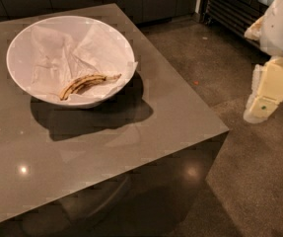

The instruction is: Pick banana from white bowl

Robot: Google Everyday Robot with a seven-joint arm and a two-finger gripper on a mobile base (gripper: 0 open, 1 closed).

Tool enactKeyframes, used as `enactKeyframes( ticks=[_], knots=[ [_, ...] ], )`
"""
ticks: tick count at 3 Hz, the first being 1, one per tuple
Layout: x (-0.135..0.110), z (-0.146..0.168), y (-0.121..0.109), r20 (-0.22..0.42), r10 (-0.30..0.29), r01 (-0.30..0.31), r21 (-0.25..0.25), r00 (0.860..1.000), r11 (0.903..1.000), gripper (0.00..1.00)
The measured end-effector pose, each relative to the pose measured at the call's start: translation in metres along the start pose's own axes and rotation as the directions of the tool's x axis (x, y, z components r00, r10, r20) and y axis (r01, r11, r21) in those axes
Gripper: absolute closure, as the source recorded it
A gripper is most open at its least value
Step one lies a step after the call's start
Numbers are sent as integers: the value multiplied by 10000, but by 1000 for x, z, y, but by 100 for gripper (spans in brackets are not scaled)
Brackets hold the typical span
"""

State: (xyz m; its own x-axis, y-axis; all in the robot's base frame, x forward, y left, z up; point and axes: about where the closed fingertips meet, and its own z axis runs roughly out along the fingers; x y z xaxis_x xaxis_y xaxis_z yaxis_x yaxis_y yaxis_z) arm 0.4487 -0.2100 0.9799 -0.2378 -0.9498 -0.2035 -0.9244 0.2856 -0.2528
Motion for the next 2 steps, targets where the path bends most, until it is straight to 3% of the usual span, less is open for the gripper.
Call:
enactKeyframes(
  ticks=[1, 2],
  knots=[
    [-40, 13, -40, -264, -319, 313, -241, 9991, 9992, 0],
    [-44, 13, -42, -157, -345, 343, -103, 9993, 9994, 0]
  ],
)
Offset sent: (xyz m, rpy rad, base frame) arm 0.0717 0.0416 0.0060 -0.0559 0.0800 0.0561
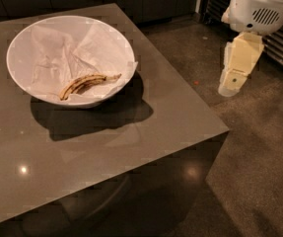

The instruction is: Pick banana from white bowl

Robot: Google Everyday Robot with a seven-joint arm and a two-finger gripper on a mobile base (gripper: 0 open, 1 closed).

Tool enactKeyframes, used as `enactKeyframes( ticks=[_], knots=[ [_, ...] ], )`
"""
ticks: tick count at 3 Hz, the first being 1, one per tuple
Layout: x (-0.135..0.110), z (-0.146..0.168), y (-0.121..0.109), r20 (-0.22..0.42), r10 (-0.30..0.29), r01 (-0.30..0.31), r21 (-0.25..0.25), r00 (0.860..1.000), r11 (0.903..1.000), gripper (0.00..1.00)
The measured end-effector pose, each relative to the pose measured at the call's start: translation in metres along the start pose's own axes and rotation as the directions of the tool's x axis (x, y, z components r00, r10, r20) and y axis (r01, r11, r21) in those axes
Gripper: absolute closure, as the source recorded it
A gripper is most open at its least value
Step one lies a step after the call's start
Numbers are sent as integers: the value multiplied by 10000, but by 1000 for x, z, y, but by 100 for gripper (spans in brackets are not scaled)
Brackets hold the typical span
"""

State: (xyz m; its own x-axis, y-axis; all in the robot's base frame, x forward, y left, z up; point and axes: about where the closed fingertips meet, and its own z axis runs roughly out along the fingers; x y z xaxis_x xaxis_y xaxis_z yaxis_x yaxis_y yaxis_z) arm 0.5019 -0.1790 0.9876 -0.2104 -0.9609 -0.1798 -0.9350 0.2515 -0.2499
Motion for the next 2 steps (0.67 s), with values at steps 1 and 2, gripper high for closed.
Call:
enactKeyframes(
  ticks=[1, 2],
  knots=[
    [-7, 3, -9, 470, -94, 93, 18, 9988, 10000, 0],
    [-38, 2, -32, 657, -926, 907, 316, 9935, 9954, 0]
  ],
)
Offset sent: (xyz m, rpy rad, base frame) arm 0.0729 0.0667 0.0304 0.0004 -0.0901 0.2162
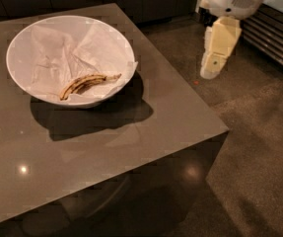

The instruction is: Pick banana from white bowl

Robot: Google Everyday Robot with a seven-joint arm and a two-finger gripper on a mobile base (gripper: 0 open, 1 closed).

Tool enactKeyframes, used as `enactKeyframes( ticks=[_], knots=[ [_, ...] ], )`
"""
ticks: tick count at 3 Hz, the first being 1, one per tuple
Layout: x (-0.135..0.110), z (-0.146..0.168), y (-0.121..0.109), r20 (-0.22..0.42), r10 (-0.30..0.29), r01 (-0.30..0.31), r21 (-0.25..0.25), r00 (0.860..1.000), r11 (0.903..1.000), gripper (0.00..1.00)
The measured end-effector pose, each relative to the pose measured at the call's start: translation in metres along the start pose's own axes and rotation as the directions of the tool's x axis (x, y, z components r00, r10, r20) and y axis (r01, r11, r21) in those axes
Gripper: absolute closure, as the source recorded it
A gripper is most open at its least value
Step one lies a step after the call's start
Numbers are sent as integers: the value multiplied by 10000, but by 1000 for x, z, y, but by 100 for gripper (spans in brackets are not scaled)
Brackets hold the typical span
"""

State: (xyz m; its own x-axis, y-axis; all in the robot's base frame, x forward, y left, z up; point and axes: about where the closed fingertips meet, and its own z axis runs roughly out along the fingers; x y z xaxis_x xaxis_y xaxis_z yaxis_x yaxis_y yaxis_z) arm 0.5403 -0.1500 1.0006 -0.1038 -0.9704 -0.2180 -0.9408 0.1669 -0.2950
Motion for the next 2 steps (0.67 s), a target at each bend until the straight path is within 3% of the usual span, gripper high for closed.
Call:
enactKeyframes(
  ticks=[1, 2],
  knots=[
    [-33, 6, -24, 67, -963, 962, 51, 9953, 9953, 0],
    [-66, 17, -40, 16, -1877, 1877, -60, 9822, 9822, 0]
  ],
)
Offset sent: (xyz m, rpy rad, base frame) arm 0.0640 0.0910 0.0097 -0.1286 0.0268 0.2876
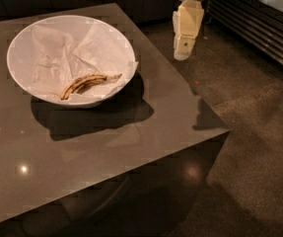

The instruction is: Pick banana from white bowl

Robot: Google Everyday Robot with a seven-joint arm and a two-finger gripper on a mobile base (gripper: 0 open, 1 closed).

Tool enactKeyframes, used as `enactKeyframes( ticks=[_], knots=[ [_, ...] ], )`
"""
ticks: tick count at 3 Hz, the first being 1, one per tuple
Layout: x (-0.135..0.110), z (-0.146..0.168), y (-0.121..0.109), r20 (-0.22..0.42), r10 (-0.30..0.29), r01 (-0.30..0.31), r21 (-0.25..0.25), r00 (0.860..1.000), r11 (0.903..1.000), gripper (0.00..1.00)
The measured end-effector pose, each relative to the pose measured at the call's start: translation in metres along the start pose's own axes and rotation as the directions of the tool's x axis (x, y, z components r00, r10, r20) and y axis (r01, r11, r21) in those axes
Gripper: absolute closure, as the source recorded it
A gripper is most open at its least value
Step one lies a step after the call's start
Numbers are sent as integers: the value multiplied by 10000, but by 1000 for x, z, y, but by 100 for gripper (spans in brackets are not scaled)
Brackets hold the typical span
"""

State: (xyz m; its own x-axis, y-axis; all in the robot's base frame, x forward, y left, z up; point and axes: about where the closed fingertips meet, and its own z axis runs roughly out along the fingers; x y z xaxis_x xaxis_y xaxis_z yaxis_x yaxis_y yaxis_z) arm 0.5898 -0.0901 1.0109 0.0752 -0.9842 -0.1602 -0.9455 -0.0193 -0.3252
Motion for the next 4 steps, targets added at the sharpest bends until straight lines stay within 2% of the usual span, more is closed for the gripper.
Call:
enactKeyframes(
  ticks=[1, 2, 3, 4],
  knots=[
    [-5, -1, -5, 151, -8, 5, 218, 9999, 9998, 0],
    [-20, 5, -16, 574, -227, 203, 409, 9981, 9990, 0],
    [-37, 19, -24, 678, -394, 377, 256, 9969, 9990, 0],
    [-52, 44, -25, 964, -179, 212, -336, 9952, 9992, 0]
  ],
)
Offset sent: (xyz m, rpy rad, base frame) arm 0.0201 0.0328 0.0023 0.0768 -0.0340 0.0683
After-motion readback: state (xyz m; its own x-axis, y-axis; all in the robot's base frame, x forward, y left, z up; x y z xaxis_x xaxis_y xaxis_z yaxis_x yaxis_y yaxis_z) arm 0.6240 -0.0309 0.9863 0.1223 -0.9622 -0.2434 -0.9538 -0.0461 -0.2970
